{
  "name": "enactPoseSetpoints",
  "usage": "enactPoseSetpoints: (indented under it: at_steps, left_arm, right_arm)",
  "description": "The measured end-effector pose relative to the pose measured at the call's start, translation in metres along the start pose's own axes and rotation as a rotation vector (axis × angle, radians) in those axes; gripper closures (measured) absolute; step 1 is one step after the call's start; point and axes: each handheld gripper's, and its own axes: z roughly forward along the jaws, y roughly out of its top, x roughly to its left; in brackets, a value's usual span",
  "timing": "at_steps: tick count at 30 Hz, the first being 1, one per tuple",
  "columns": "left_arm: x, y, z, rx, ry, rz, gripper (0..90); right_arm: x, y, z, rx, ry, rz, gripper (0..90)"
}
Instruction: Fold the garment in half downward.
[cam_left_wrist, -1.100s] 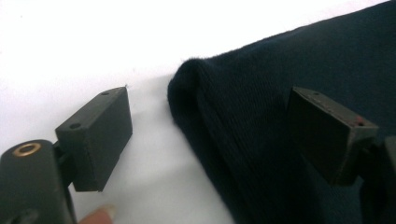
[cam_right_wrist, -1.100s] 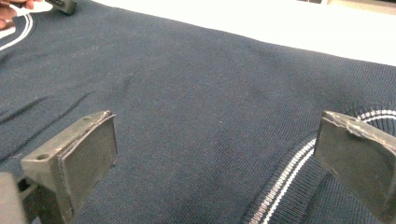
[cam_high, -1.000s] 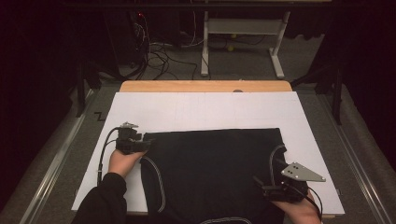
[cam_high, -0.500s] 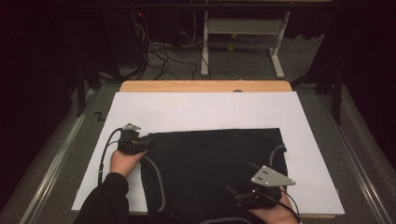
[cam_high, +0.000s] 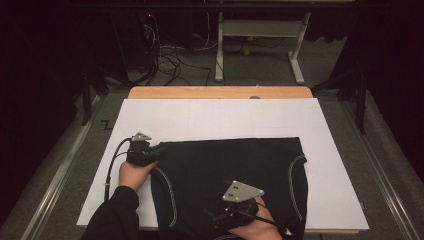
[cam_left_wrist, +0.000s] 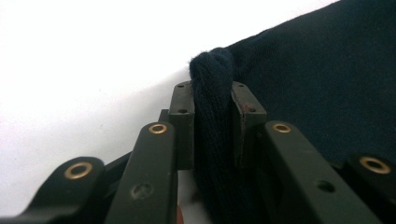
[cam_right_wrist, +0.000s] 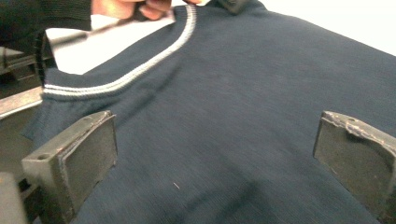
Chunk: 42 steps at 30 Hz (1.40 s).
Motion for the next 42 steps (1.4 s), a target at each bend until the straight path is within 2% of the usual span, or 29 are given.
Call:
enactPoseSetpoints:
  at_steps: [9,20,26,33,37,40,42]
  left_arm:
    - [0.002,-0.003,-0.003,-0.040,-0.018,-0.014,70.0]
    - [0.004,-0.005,-0.003,-0.051,-0.031,-0.026,69.9]
    - [0.005,-0.005,-0.003,-0.054,-0.041,-0.030,69.9]
    - [0.004,-0.005,-0.004,-0.058,-0.040,-0.027,69.9]
    - [0.004,-0.005,-0.003,-0.056,-0.040,-0.026,69.9]
    - [0.004,-0.005,-0.003,-0.055,-0.038,-0.026,69.9]
    - [0.004,-0.005,-0.003,-0.054,-0.038,-0.026,69.9]
  right_arm:
    - [0.024,0.011,0.036,0.042,0.081,-0.022,2.6]
    - [0.061,0.028,0.064,0.082,0.171,-0.084,6.7]
    - [0.080,0.028,0.077,0.136,0.214,-0.119,8.8]
    - [0.094,0.024,0.087,0.195,0.165,-0.190,8.1]
    - [0.103,0.022,0.089,0.193,0.089,-0.257,13.8]
    - [0.108,0.022,0.092,0.197,0.046,-0.279,17.4]
    - [0.111,0.022,0.092,0.206,0.013,-0.314,21.9]
